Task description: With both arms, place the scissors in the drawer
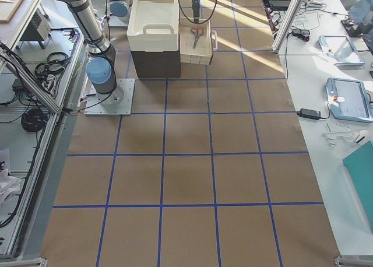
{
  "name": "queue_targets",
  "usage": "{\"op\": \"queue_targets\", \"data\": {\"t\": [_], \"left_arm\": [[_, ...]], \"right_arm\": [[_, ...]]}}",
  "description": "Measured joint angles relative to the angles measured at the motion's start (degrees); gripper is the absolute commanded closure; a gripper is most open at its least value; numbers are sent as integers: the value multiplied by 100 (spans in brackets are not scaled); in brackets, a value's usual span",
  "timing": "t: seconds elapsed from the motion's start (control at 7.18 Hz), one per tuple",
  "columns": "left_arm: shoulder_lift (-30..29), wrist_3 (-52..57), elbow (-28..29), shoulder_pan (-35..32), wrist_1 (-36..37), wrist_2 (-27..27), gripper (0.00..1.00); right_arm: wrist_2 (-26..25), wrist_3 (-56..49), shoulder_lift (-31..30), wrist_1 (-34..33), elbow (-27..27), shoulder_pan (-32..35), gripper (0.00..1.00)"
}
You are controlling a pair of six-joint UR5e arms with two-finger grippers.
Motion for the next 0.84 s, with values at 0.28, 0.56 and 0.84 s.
{"op": "queue_targets", "data": {"t": [0.28,0.56,0.84], "left_arm": [[18,-15,-5,1,-15,10,0],[31,-9,-4,14,-11,16,0],[51,-160,0,14,-11,21,0]], "right_arm": [[-9,4,4,2,4,-6,0],[-12,7,6,-12,4,-3,0],[-13,18,6,-19,2,1,0]]}}
